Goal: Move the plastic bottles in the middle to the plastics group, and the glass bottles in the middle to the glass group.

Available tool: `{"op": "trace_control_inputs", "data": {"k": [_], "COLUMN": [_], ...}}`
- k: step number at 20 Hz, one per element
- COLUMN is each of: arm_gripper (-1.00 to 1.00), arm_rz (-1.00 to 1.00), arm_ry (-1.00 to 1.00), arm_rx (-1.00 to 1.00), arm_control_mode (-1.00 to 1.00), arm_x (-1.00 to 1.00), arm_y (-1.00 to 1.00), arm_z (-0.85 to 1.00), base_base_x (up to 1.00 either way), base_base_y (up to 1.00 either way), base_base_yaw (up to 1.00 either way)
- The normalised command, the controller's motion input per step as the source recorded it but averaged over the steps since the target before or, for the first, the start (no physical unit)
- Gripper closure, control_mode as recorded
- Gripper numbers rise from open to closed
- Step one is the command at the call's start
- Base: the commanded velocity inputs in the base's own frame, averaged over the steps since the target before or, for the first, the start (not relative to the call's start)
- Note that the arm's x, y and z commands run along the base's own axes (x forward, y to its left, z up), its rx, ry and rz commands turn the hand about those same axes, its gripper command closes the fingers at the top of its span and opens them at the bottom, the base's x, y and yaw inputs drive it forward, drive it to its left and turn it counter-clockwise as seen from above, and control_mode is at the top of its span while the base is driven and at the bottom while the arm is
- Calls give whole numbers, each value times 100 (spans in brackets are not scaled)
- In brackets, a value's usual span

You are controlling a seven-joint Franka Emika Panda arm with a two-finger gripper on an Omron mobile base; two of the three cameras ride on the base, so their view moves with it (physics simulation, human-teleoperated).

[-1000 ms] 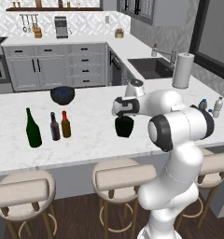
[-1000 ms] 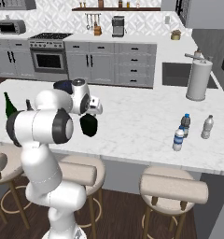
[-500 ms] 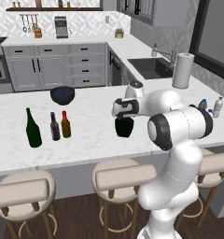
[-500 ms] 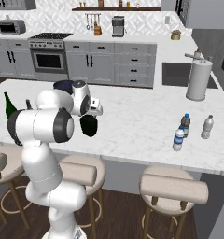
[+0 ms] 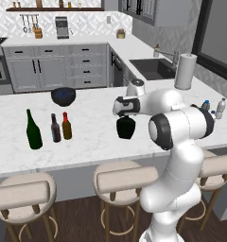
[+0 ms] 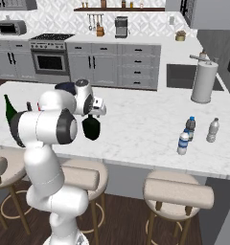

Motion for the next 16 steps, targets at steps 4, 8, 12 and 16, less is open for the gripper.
{"op": "trace_control_inputs", "data": {"k": [4,8,12,16], "arm_gripper": [-100,-100,-100,-100], "arm_rz": [0,0,0,0], "arm_ry": [2,2,1,-1], "arm_rx": [0,0,0,0], "arm_control_mode": [-100,-100,-100,-100], "arm_x": [1,3,0,0], "arm_y": [0,0,0,0], "arm_z": [0,0,-6,-13], "base_base_x": [0,0,0,0], "base_base_y": [0,0,0,0], "base_base_yaw": [0,0,0,0]}}
